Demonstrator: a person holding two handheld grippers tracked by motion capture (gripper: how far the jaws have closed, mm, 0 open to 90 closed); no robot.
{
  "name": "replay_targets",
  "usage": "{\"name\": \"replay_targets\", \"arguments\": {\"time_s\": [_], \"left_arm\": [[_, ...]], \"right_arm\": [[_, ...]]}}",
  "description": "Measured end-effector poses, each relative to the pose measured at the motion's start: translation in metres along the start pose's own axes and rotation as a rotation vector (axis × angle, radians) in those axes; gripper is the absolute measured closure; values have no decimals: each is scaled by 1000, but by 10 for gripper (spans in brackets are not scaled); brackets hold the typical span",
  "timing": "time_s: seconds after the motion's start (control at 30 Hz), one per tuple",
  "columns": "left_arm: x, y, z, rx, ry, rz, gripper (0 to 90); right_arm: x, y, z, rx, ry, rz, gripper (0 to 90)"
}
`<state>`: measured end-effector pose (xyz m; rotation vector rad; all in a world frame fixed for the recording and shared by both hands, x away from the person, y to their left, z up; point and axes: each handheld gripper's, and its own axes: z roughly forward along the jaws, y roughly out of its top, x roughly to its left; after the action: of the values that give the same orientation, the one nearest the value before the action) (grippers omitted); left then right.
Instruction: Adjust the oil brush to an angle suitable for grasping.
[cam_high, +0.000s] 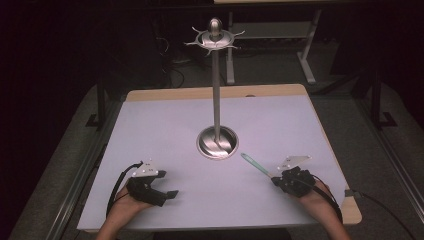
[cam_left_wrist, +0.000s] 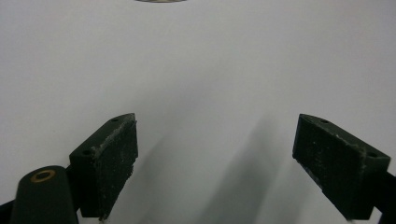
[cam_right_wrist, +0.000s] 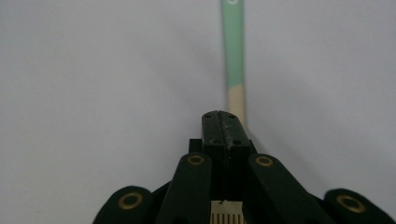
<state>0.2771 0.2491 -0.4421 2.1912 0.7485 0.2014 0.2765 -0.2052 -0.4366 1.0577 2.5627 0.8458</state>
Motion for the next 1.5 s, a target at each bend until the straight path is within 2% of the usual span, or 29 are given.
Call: {"name": "replay_targets", "arguments": {"time_s": [0.4,0.63,0.77,1.13,1.37,1.5], "left_arm": [[-1,0,1,3,-1,-3,137],[-2,0,2,6,-3,1,138],[-2,-1,2,4,-4,-6,138],[-1,-1,2,3,-1,-10,137],[-1,-1,0,-3,7,-15,138],[-1,-1,0,-2,5,-8,137]], "right_arm": [[-27,-6,-3,-13,-39,47,900],[-31,-7,-4,-21,-14,33,899],[-33,-7,-8,-53,24,56,899],[-35,-4,-11,-69,47,66,852],[-37,12,-15,-44,68,30,778],[-39,22,-15,-5,79,0,722]]}}
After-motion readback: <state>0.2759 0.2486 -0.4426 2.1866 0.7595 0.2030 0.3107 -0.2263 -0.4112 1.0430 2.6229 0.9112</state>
